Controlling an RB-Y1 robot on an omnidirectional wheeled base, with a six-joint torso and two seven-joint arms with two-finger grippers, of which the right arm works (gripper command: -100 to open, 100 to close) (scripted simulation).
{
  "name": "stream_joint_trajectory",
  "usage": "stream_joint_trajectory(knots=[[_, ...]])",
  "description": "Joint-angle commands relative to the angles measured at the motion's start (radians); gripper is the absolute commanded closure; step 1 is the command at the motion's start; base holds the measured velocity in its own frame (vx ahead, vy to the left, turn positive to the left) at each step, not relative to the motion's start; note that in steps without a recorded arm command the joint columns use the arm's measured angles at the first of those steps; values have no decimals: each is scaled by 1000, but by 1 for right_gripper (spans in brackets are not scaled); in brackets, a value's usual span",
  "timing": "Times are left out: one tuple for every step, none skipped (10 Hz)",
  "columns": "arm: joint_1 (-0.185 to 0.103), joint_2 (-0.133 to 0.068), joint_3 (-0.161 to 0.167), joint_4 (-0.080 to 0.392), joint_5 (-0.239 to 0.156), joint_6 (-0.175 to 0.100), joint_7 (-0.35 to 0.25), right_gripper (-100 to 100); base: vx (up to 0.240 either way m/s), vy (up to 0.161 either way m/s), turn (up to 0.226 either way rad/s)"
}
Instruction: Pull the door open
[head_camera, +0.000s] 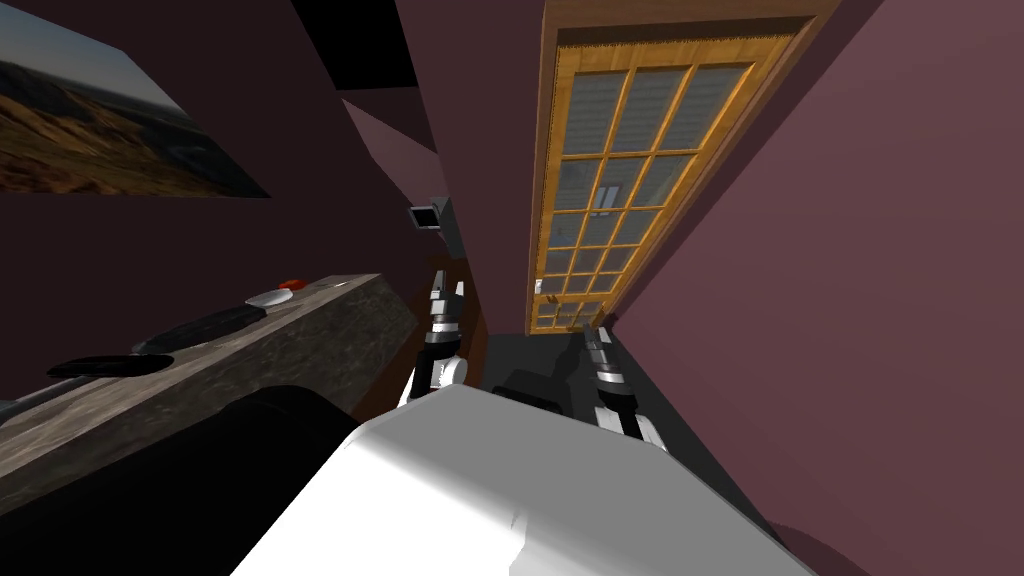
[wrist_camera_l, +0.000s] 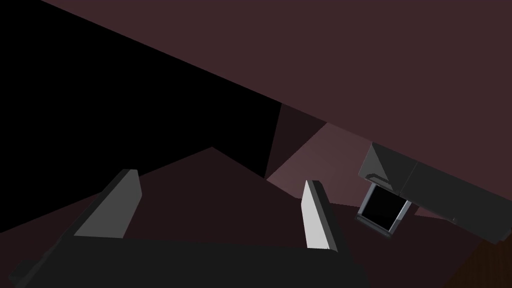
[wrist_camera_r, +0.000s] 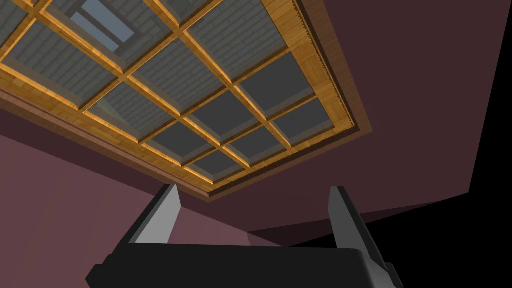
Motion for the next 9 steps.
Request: stream_joint_trajectory(knots=[[-11, -2, -2, 34, 7, -6, 27, -100, 97, 53, 1], [-16, -3, -3, 54, 11, -10, 43, -100, 112, 63, 6], [-21, -4, -4, 74, 15, -15, 59, -100, 117, 79, 3], [-26, -5, -5, 94, 19, -19, 74, -100, 103, 76, 2], [-32, -6, -6, 115, 24, -24, 90, -100, 95, 67, 1], [-37, -6, -7, 135, 28, -28, 106, -100, 112, 70, 3], [-42, -7, -8, 155, 32, -33, 122, -100, 100, 62, 2], [-47, -8, -9, 175, 36, -37, 137, -100, 86, 48, 1], [-52, -8, -10, 195, 40, -42, 153, -100, 91, 59, 5]])
